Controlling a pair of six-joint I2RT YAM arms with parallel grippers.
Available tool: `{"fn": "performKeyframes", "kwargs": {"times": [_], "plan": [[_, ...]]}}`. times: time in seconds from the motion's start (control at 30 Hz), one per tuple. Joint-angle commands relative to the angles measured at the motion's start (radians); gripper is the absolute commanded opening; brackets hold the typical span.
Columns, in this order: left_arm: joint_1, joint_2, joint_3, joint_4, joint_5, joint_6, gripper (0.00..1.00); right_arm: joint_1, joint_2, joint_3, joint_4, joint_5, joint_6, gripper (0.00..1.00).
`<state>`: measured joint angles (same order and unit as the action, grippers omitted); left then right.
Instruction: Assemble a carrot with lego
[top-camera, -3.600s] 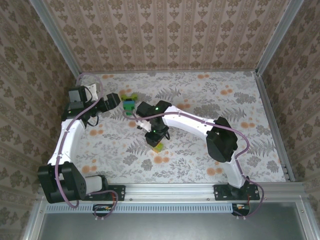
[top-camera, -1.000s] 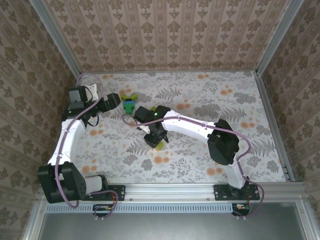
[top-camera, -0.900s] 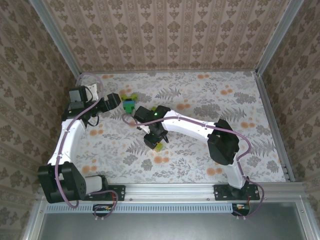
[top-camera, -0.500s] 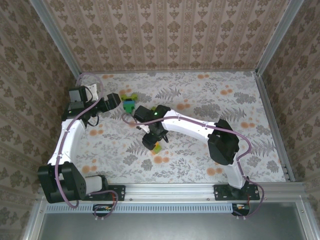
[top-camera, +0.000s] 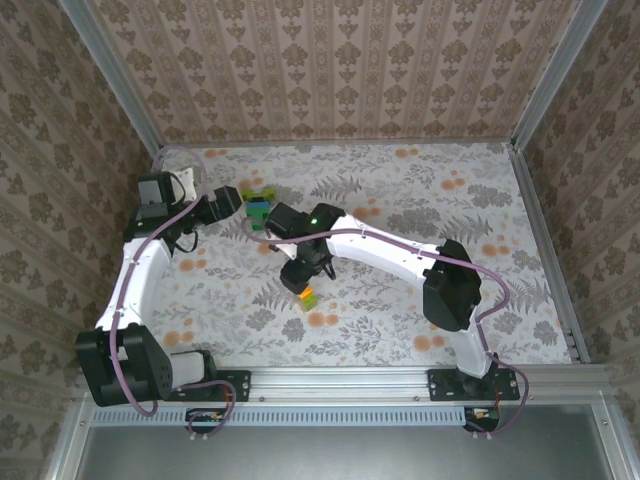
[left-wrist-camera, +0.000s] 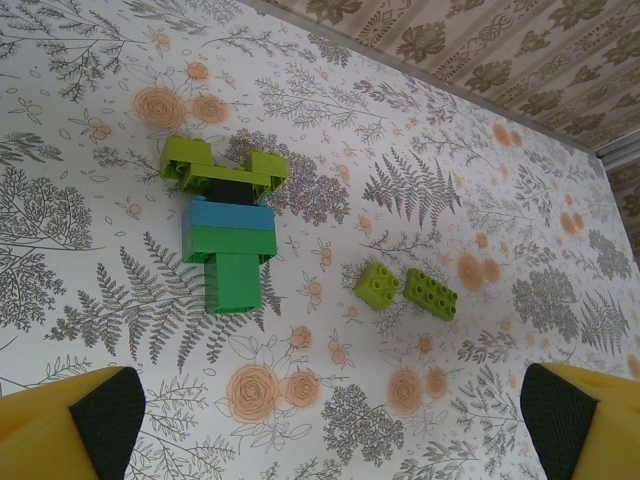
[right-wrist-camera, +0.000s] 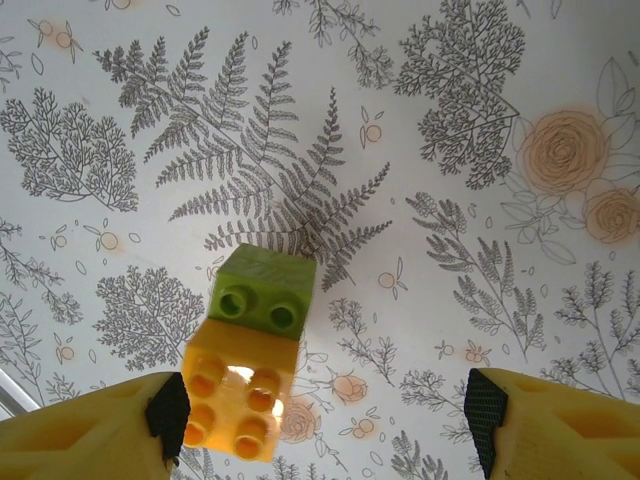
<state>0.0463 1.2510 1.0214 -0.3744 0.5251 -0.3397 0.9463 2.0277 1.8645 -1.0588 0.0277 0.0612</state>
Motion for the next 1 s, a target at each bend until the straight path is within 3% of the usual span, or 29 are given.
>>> {"fn": "performKeyframes", "kwargs": {"times": [0.0,0.3,0.57,0.97], "plan": [[-0.002,-0.007,0.026,-0.018,-0.018,0.018,1.00,-0.049,-0.008,0.125,-0.022,0.070,-0.021,0.78],[0.006,-0.023,0.014,-0.014,-0.050,0.013,1.00,-0.273,0.324,0.470,-0.081,0.012,-0.147,0.79],[0.011,-0.018,0.015,-0.009,-0.043,0.009,1.00,-0.366,0.408,0.472,-0.031,-0.007,-0.260,0.79],[0.011,-0.013,0.016,-0.008,-0.025,0.010,1.00,-0.400,0.465,0.440,-0.012,-0.019,-0.398,0.79]]}}
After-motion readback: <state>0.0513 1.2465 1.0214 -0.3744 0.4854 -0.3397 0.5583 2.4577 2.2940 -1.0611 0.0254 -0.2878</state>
